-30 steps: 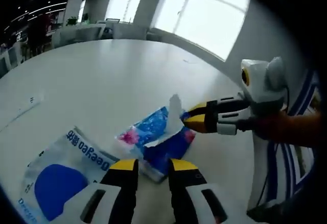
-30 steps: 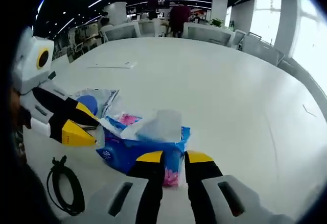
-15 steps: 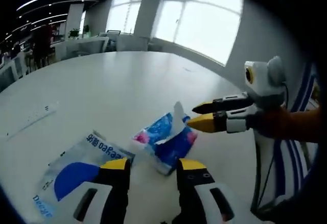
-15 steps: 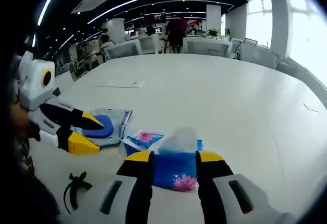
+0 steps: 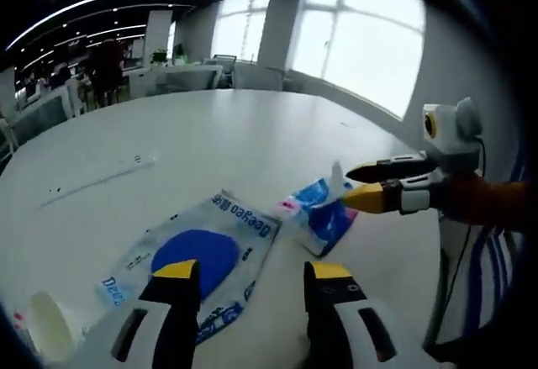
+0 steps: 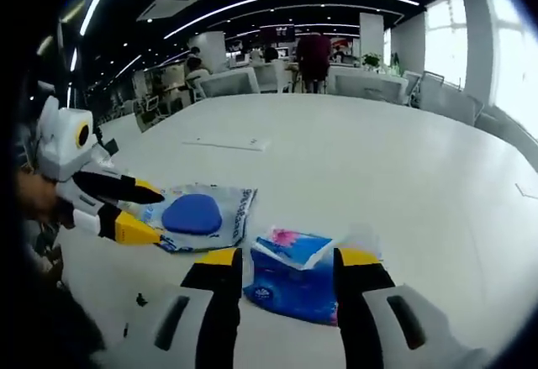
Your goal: Arrange the tabletop items into an orderly group along one side of the table until the central work area is clear of visible clutter.
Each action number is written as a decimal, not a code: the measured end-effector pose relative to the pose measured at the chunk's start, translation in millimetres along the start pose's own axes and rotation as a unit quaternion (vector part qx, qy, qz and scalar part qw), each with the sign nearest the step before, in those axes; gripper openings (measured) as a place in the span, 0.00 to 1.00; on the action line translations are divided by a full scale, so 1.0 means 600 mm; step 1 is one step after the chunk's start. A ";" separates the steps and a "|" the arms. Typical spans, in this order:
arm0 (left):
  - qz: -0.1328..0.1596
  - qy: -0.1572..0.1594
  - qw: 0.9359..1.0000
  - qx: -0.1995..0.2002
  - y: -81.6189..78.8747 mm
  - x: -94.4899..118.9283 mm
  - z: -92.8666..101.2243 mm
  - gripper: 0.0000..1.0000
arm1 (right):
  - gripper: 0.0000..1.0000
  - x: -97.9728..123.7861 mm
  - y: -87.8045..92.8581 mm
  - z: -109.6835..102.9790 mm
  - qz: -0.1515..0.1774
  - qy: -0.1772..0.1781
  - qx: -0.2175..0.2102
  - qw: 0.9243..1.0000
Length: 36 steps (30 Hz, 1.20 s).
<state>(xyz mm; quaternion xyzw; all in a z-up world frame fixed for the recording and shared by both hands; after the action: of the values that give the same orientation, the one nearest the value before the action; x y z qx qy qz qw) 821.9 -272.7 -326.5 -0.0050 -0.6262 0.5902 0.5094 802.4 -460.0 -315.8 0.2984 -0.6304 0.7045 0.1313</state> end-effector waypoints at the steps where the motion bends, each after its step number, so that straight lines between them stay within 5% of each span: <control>1: 0.001 -0.005 1.000 0.004 0.002 0.004 -0.005 0.49 | 0.41 -0.002 -0.005 -0.005 0.001 -0.004 0.004 1.000; 13: 0.012 -0.052 0.997 0.048 0.039 0.047 -0.045 0.39 | 0.37 -0.063 -0.053 -0.043 -0.019 -0.061 0.072 0.995; 20: 0.025 -0.112 0.991 0.072 0.063 0.074 -0.073 0.30 | 0.30 -0.101 -0.055 -0.068 -0.044 -0.087 0.093 0.991; 36: 0.008 -0.160 0.977 0.142 0.111 0.074 -0.107 0.19 | 0.19 -0.153 -0.049 -0.100 -0.094 -0.098 0.108 0.985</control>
<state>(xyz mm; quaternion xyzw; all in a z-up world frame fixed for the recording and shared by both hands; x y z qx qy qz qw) 802.3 -178.4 -361.9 0.1573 -0.6095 0.6702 0.3933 876.1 -379.5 -347.6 0.4362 -0.5300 0.7200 0.1017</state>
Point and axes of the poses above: the point that each gripper's makers call its tool centre point, and the gripper's own axes: x roughly backward along the fingers, z roughly to its right, y roughly out of its underside, the point moved 3 cm from there along x, roughly backward along the fingers, and after that the axes turned 5 degrees about x, right-handed, at the moved point
